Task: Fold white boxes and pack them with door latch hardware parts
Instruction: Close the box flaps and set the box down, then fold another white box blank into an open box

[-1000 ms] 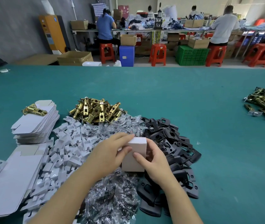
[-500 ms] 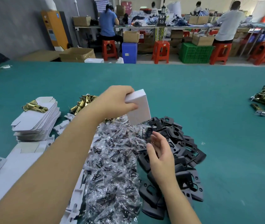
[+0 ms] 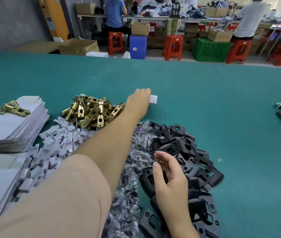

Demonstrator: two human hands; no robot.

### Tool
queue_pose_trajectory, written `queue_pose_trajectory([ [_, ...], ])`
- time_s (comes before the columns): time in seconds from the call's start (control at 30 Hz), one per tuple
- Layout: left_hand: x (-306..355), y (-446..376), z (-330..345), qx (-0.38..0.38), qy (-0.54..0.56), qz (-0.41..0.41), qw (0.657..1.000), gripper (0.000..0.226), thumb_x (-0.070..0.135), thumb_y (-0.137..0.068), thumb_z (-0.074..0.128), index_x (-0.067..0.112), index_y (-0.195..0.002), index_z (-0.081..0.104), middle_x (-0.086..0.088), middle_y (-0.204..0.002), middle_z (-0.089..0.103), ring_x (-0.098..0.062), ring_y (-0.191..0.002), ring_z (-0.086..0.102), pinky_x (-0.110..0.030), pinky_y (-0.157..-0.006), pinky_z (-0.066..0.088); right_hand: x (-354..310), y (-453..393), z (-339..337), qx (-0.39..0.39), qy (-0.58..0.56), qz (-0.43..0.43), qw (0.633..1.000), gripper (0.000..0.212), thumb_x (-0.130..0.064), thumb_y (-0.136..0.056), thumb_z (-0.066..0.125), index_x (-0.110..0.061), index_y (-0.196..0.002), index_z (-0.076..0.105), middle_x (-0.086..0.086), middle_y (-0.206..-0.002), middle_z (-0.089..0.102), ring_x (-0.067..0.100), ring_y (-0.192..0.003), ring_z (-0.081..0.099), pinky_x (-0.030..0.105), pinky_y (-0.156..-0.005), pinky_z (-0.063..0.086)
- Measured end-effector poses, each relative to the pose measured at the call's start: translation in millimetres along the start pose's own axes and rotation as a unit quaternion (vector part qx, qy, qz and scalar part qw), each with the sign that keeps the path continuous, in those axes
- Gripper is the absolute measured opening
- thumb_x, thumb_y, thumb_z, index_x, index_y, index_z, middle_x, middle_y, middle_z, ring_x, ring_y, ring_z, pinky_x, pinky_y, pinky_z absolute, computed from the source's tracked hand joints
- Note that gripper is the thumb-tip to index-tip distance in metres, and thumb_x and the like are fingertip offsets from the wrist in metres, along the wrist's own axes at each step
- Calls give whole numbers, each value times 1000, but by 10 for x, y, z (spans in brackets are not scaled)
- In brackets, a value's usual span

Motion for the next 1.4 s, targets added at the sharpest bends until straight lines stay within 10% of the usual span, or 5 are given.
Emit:
queue_pose_trajectory([
  [0.33, -91, -103, 68, -332, -94, 72, 936, 78, 12, -99, 41, 50, -159, 7, -15, -160, 12, -37, -148, 16, -56, -113, 35, 19, 2, 19, 10, -11, 15, 1000, 30, -16, -97, 65, -38, -117, 66, -20, -118, 69, 7, -116, 65, 18, -96, 52],
  [0.8, -7, 504, -520, -203, -35, 89, 974, 80, 7, -101, 50, 40, -161, 9, -6, -168, 14, -32, -146, 33, -44, -101, 44, 7, -34, 45, 19, -13, 18, 1000, 25, -22, -99, 60, -38, -117, 64, -25, -114, 67, 2, -113, 64, 14, -90, 51],
  [0.9, -44, 1063, -845, -116, -80, 47, 989, 41, 18, -101, 51, 31, -139, 48, 1, -125, 61, -23, -94, 65, -32, -62, 44, 12, -44, 64, 20, -1, 17, 1000, 24, -20, -100, 61, -38, -116, 64, -24, -110, 68, 0, -110, 64, 16, -89, 51],
  [1.0, -299, 1683, -1060, -135, -201, -85, 967, 15, 7, -92, 56, 22, -95, 54, 7, -69, 55, -12, -53, 46, -26, -43, 25, 3, -32, 76, 19, -2, 15, 1000, 25, -20, -100, 61, -41, -114, 62, -21, -108, 68, -2, -106, 64, 12, -85, 50],
  [1.4, -1971, 3102, -1426, -219, -209, -322, 897, 14, 39, -99, 45, 28, -103, 53, 11, -91, 55, -16, -88, 59, -25, -60, 36, -47, 84, -16, 24, 36, -11, 999, 23, -18, -101, 61, -31, -119, 64, -19, -111, 68, -4, -103, 64, 21, -88, 51],
])
Point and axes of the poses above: each hand's wrist, its own y-axis away from the middle knuckle, its own z-axis out of the palm, x = y × z, the point moved 1 cm from there along -y, towards the middle knuckle
